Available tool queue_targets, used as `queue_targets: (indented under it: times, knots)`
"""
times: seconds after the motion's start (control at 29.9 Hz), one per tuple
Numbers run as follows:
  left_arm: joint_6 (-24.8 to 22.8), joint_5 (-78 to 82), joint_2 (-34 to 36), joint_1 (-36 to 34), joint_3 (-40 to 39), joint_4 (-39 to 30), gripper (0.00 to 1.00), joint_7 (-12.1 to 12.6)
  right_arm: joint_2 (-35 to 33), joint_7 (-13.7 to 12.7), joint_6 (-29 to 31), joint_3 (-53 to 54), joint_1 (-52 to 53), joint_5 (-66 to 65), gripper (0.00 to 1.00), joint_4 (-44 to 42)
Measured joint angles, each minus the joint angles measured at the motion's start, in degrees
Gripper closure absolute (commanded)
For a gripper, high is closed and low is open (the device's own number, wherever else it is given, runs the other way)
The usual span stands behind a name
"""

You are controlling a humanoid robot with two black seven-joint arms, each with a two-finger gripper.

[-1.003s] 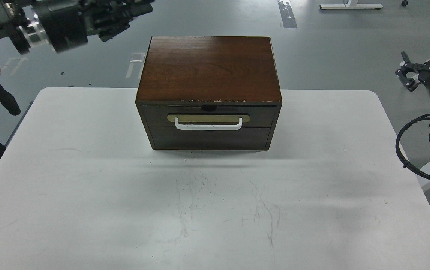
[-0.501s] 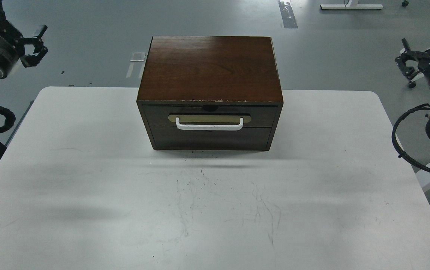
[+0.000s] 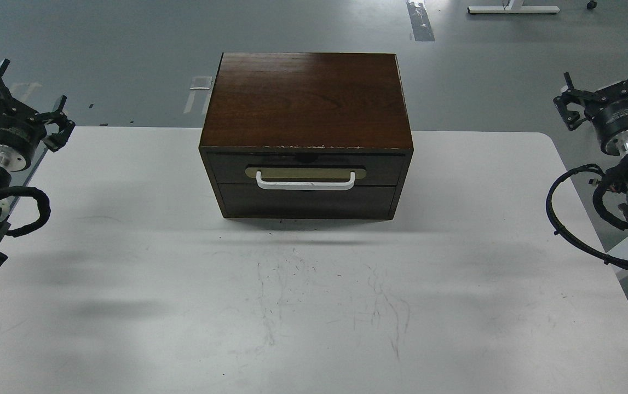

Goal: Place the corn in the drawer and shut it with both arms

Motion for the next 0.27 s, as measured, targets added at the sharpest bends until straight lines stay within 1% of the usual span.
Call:
queue_targets:
  times: [0.13, 0.27]
  knots:
    - [0.0, 0.0, 0.0, 0.2, -0.2, -0.9, 0.02, 0.0, 1.4, 0.5, 0.0, 0.0, -0.2, -0.1, 0.00, 0.0]
    - [0.0, 0.0, 0.5, 0.2, -1.0, -1.4, 0.02, 0.0, 1.1, 0.6, 0.0, -0.2, -0.3, -0.3, 0.00, -0.1]
